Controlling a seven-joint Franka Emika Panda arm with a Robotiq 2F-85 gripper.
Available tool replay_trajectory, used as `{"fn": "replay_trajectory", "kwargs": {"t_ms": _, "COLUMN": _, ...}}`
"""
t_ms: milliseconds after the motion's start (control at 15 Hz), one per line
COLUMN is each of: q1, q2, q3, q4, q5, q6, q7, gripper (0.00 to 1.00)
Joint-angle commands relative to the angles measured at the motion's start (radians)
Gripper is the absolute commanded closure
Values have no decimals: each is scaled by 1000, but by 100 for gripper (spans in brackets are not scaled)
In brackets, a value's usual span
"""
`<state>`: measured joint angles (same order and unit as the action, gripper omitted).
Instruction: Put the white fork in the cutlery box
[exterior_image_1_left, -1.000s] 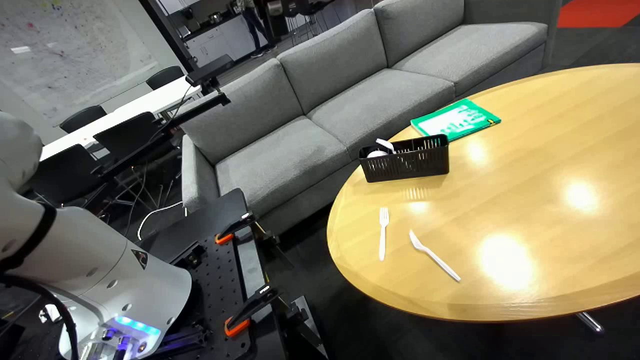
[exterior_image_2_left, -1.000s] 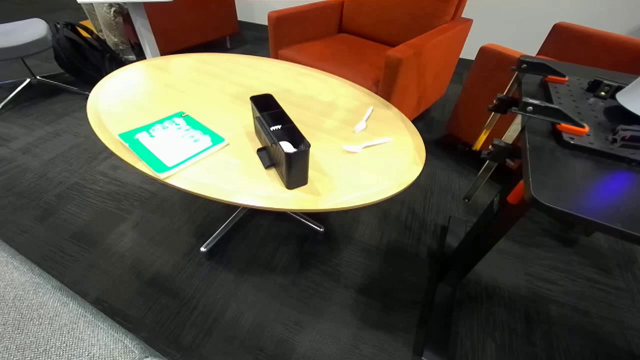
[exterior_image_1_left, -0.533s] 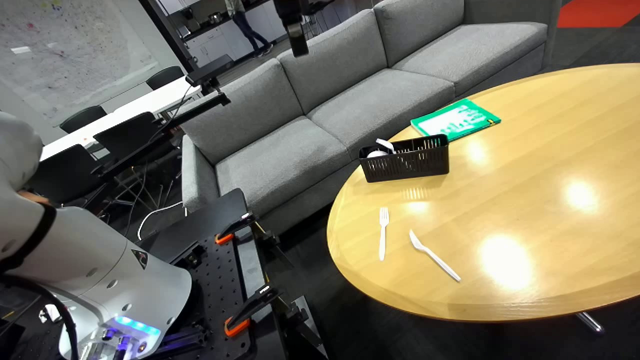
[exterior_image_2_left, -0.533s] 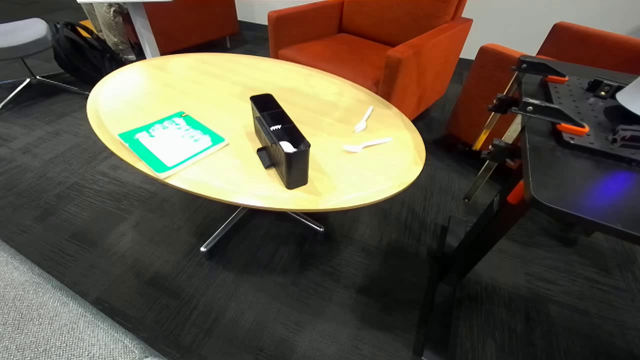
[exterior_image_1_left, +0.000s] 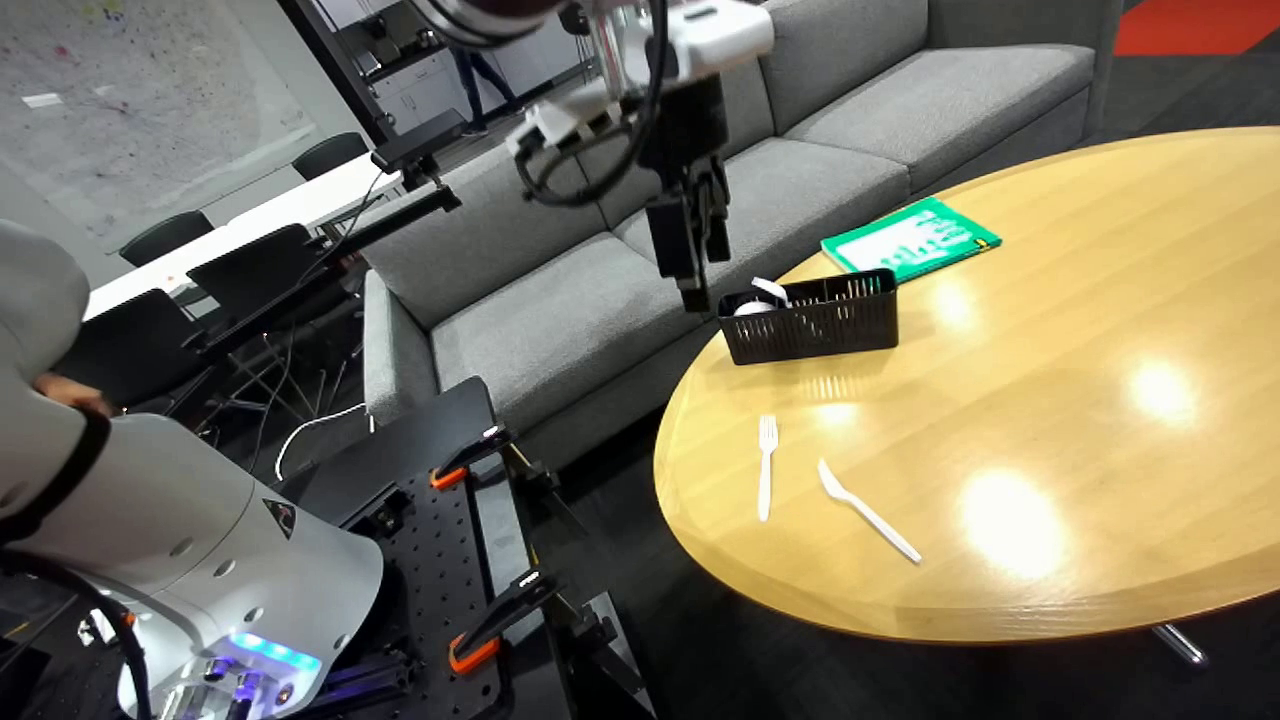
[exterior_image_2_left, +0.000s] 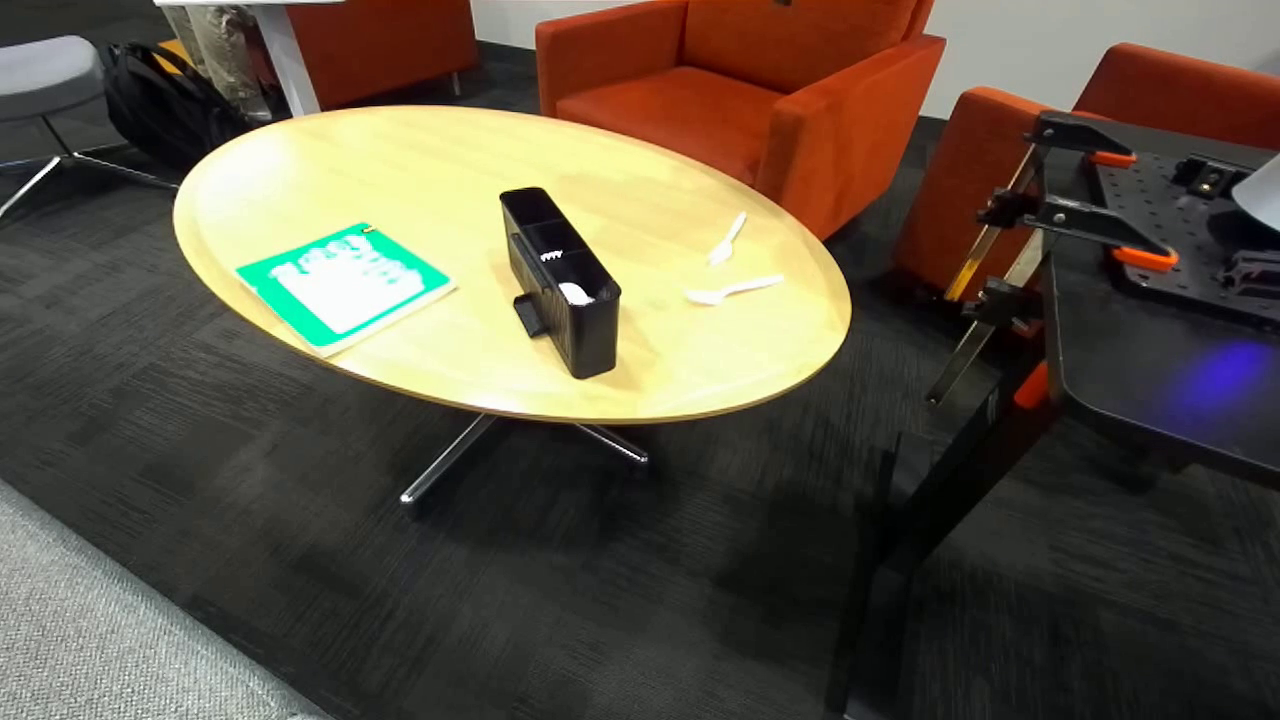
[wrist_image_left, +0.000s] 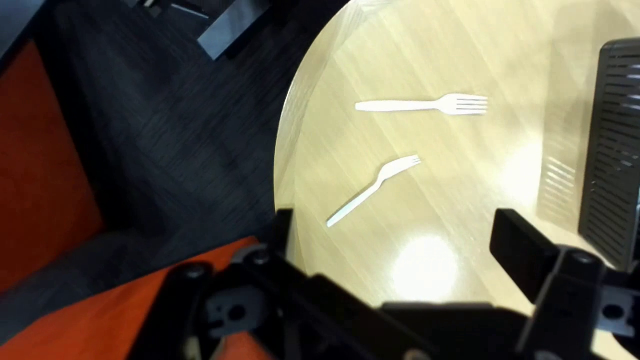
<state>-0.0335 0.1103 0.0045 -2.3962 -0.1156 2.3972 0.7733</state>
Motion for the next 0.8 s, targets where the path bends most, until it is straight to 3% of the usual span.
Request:
{"fn": "replay_trajectory", "kwargs": {"t_ms": 0, "q1": 24, "q2": 160, "q3": -48, "q4": -4, "q5": 38, "q6": 175, "q7": 157, "gripper": 0}}
{"fn": "replay_trajectory", "kwargs": {"t_ms": 267, "q1": 57, "q2": 346, "q3": -87, "q4": 25, "q5": 161, "q6": 336, "q7": 272, "gripper": 0}}
{"fn": "replay_trajectory", "kwargs": {"t_ms": 400, "q1": 68, "q2": 412, "q3": -83, "q4": 48, "q5": 251, "q6": 362, "q7": 300, "gripper": 0}}
{"fn": "replay_trajectory", "kwargs": {"t_ms": 467, "q1": 72, "q2": 361, "q3": -96, "q4": 13, "q5": 224, "q6": 341, "q7": 232, "gripper": 0}}
{"fn": "replay_trajectory", "kwargs": {"t_ms": 733, "q1": 86, "q2": 394, "q3": -103, "q4": 27, "q5": 236, "q6": 346, "q7": 231, "gripper": 0}}
